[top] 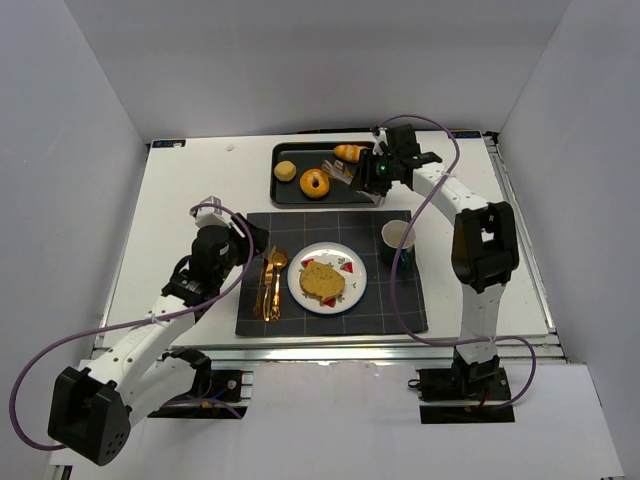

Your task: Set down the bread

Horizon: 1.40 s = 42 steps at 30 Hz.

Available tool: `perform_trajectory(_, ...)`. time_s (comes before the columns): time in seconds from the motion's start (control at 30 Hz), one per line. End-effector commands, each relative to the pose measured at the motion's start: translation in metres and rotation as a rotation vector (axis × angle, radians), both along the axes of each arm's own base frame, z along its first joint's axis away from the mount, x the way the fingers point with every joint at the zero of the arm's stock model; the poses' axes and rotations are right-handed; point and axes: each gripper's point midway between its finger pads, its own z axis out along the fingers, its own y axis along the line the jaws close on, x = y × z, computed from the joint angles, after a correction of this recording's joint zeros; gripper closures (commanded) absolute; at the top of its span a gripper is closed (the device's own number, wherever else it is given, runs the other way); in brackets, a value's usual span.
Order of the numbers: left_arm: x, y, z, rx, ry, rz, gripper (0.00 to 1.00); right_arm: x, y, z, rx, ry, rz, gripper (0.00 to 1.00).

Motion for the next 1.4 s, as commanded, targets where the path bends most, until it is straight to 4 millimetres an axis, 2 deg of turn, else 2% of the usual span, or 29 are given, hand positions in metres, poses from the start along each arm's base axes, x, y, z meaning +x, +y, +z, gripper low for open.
perform_trajectory(0.0,0.007,-0.004,0.019,-0.015,-0.044,-0.005,0.29,0.009,0.008,0.006,0.044,-0.018,0.008,0.51)
perform_trajectory(0.4,0.006,-0.002,0.014,-0.004,-0.028,0.001,0.29,-0.002,0.017,-0.012,0.087,0.070,0.037,0.51)
perform_trajectory(0.5,0.006,-0.001,0.015,-0.005,-0.030,0.004,0.29,-0.006,0.020,-0.009,0.116,0.087,0.044,0.57)
perform_trajectory(0.6,0.006,-0.001,0.016,-0.005,-0.033,0.004,0.29,-0.010,0.021,-0.007,0.139,0.101,0.047,0.70)
perform_trajectory(0.63,0.006,-0.001,0.016,-0.005,-0.033,0.004,0.29,-0.011,0.021,-0.006,0.145,0.104,0.046,0.80)
perform_trajectory(0.7,0.007,-0.002,0.017,-0.005,-0.036,0.003,0.29,-0.009,0.019,0.003,0.165,0.085,0.046,0.89)
perform_trajectory(0.73,0.007,-0.002,0.018,-0.004,-0.036,0.002,0.29,-0.007,0.018,0.008,0.174,0.074,0.046,0.98)
perform_trajectory(0.87,0.008,-0.002,0.020,-0.002,-0.043,0.001,0.29,0.002,0.010,0.044,0.206,-0.028,0.081,1.00)
perform_trajectory(0.97,0.008,-0.002,0.023,-0.006,-0.053,0.002,0.29,-0.015,0.014,0.076,0.247,-0.105,0.217,1.00)
perform_trajectory(1.03,0.007,-0.001,0.023,-0.004,-0.056,0.003,0.29,-0.031,0.013,0.079,0.230,-0.147,0.327,1.00)
perform_trajectory(1.07,0.007,-0.001,0.023,-0.005,-0.058,0.003,0.29,-0.041,0.012,0.088,0.230,-0.165,0.362,1.00)
perform_trajectory(1.13,0.007,0.000,0.024,-0.003,-0.063,0.003,0.29,-0.066,0.010,0.084,0.235,-0.148,0.443,1.00)
perform_trajectory(1.27,0.004,0.000,0.025,-0.007,-0.079,-0.001,0.29,-0.132,-0.003,0.073,0.172,-0.140,0.633,1.00)
perform_trajectory(1.3,0.004,0.001,0.024,-0.005,-0.079,0.000,0.29,-0.145,-0.008,0.080,0.138,-0.178,0.652,1.00)
perform_trajectory(1.33,0.003,0.001,0.023,-0.005,-0.079,-0.003,0.29,-0.161,-0.015,0.066,0.124,-0.142,0.667,1.00)
perform_trajectory(1.37,0.003,0.001,0.023,-0.004,-0.081,-0.005,0.29,-0.175,-0.022,0.072,0.100,-0.173,0.690,1.00)
